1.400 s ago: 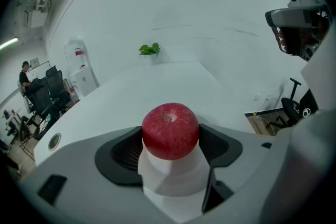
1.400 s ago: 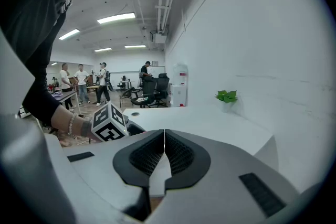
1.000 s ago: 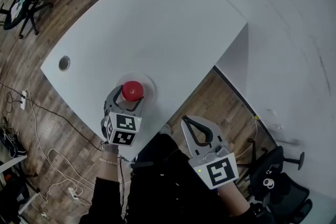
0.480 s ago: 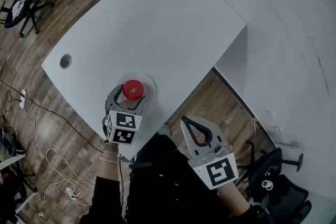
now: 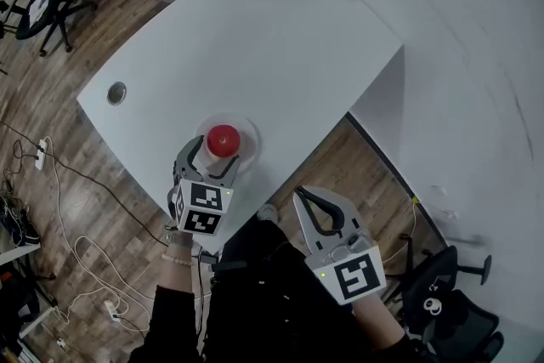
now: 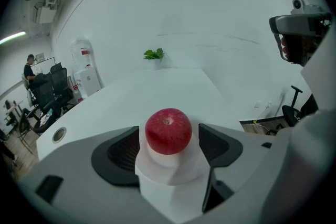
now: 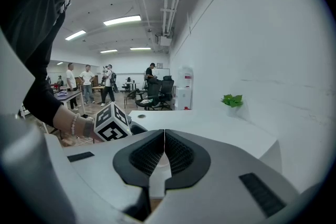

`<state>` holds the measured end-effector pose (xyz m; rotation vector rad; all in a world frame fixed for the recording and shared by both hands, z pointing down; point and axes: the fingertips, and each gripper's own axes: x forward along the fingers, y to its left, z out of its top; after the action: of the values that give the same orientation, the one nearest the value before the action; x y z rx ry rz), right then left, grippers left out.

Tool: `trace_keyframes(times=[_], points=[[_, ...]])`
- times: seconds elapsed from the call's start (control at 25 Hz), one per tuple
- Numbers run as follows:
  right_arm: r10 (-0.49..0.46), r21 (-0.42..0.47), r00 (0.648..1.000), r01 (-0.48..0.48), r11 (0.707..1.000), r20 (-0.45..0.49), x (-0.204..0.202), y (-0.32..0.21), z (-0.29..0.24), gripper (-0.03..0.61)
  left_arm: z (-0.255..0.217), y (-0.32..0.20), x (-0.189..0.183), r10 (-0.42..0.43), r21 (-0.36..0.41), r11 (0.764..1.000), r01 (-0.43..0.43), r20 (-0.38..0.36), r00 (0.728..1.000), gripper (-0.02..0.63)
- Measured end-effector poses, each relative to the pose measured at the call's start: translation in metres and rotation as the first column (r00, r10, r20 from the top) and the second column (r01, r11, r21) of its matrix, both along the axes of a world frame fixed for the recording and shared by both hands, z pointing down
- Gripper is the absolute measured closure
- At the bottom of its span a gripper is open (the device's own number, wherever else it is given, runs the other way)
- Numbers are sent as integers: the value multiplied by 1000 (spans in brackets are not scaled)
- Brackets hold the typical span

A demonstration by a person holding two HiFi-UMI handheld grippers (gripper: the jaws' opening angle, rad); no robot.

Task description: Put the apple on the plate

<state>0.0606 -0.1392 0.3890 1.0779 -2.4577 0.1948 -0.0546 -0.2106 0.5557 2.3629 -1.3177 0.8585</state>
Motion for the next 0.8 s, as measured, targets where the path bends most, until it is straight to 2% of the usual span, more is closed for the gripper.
trace_keyframes(times=[0.28, 0.44, 0.8], points=[[-38, 14, 999, 38, 999, 2, -13, 3, -5, 537, -21, 11, -12, -22, 28, 999, 22, -24, 999, 269], [-53, 29, 999, 52, 998, 7, -20, 3, -11, 537, -36, 15, -21, -46, 61, 997, 47, -29, 999, 379], [-85, 69, 996, 84, 994, 14, -25, 0, -24, 537, -98, 21, -30, -51, 187, 981, 56, -35, 998, 552]])
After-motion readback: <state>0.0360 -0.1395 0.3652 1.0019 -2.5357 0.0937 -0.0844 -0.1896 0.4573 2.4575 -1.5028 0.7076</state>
